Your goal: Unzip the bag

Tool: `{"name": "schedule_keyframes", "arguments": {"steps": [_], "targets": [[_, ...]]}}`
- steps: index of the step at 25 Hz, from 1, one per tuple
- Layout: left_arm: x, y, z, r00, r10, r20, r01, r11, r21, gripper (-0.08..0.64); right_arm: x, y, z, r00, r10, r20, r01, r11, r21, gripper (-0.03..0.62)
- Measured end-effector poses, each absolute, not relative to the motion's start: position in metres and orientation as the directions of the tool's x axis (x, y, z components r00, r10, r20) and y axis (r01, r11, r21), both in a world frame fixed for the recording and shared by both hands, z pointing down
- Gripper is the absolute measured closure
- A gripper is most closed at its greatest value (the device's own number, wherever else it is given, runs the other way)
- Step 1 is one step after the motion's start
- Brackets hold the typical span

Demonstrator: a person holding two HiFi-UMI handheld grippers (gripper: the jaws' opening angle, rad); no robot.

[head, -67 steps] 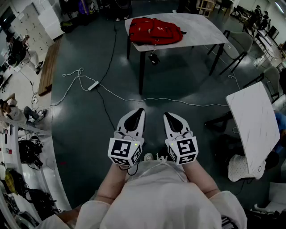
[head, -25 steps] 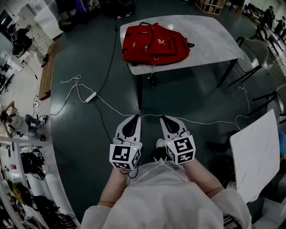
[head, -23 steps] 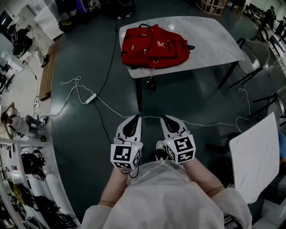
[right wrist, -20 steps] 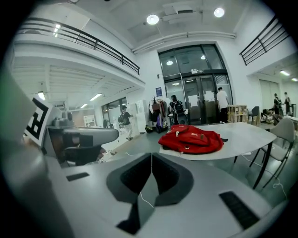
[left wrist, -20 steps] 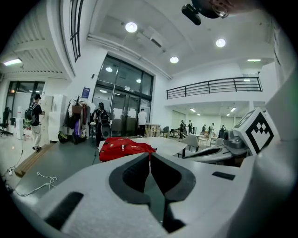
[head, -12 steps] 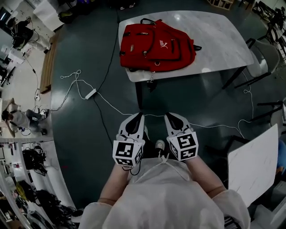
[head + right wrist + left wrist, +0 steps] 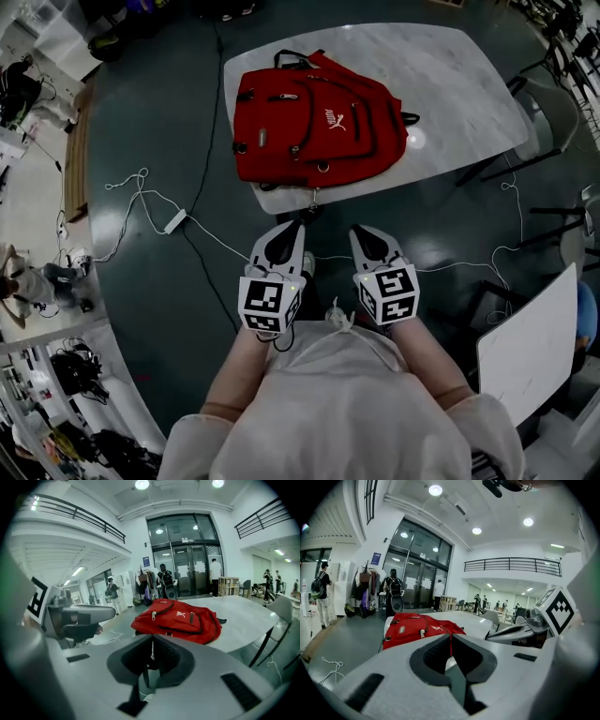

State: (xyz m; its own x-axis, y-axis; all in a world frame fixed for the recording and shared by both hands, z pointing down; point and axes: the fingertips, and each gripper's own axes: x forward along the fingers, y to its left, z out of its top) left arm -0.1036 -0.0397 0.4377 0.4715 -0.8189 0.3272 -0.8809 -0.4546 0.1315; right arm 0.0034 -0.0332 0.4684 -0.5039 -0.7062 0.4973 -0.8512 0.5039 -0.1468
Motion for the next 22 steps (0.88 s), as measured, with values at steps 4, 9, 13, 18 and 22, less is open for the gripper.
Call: {"name": "schedule_keyframes", "arguments": {"steps": [4,9,13,18,22], "targets": [[-0.117,-0.091,0.457,0.507,-0.779,0.369,-0.86,-0.484,0.16,0.535,-0.01,-0.08,0.483,-0.469,-0.702,0.536,-0.871,0.468,-0.15,0.563],[-0.13,-0.13,0.499,0.536,-0.716,0.448,-0.841,-0.502,0.203,0.535,-0.029,-0.11,0.526,-0.432,-0.658,0.616,-0.892,0.412,-0.186,0.563],[-0.134,-0.151,0.536,0.553,-0.666,0.501,-0.827,-0.51,0.236,0.535,-0.044,-0.122,0.559,-0.425,-0.602,0.676,-0.898,0.375,-0.231,0.563],[-0.125,-0.167,0.576,0.593,-0.607,0.529,-0.798,-0.531,0.285,0.535,-0.06,-0.129,0.601,-0.414,-0.51,0.754,-0.904,0.327,-0.275,0.561],[-0.112,-0.178,0.595,0.633,-0.573,0.521,-0.766,-0.564,0.31,0.535,-0.061,-0.138,0.624,-0.379,-0.496,0.781,-0.924,0.25,-0.289,0.56]]}}
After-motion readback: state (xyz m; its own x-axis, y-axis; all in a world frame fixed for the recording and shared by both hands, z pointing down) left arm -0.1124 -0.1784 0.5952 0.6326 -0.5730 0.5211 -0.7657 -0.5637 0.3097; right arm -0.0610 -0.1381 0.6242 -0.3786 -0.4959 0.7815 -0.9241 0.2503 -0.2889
